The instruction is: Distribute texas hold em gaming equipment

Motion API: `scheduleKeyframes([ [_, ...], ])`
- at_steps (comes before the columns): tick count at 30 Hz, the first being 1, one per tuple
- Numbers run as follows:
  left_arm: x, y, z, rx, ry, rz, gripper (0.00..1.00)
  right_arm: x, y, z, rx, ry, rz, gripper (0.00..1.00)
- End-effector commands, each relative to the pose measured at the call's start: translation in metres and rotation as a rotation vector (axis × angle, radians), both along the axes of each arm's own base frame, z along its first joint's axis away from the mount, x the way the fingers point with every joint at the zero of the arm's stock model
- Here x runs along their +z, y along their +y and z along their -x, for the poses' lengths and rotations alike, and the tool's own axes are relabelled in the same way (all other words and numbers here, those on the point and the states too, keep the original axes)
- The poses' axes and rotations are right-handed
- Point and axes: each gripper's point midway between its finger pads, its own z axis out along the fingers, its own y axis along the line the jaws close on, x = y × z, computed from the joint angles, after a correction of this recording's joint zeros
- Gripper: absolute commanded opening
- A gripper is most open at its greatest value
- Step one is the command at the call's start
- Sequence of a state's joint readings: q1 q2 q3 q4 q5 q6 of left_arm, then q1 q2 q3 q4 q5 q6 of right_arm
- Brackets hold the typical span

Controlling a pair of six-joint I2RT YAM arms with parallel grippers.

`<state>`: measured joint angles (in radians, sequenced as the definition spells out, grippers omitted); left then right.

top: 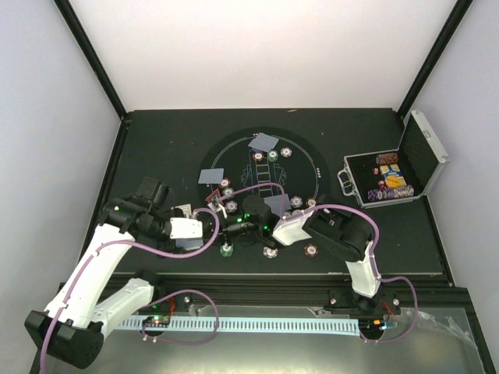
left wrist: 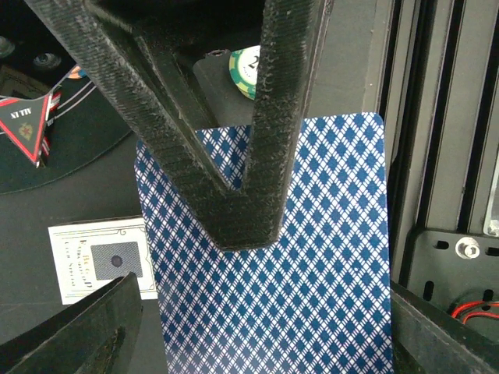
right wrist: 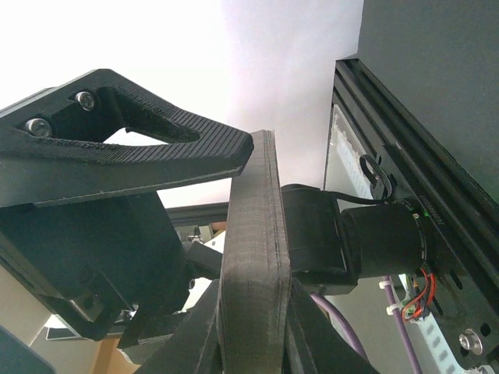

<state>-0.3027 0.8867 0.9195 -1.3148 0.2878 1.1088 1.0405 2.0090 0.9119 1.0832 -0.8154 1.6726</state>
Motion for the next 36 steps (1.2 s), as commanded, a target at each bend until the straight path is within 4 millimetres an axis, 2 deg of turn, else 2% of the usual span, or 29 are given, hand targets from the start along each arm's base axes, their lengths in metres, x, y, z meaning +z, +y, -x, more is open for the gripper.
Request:
scheduleKeyframes([
  [1,0.009,-0.006,0.001,-0.035,0.004,0.025,0.8,0.012,-0.002,0.012,0.046,-0.041,-0.03,0.01],
  [4,0.008,-0.006,0.002,-0.037,0.017,0.024,0.81,0.011,-0.003,0.013,0.052,-0.047,-0.023,0.01],
  [13,0.009,-0.004,0.006,-0.038,0.068,-0.001,0.74,0.003,-0.001,0.015,0.078,-0.054,-0.001,0.01],
  [23,0.001,-0.004,0.009,-0.048,0.09,-0.002,0.92,0.017,0.002,0.014,0.085,-0.066,-0.03,0.01],
  [36,-0.013,-0.002,0.011,-0.031,0.142,-0.023,0.99,0.029,0.004,0.018,0.089,-0.078,-0.062,0.01],
])
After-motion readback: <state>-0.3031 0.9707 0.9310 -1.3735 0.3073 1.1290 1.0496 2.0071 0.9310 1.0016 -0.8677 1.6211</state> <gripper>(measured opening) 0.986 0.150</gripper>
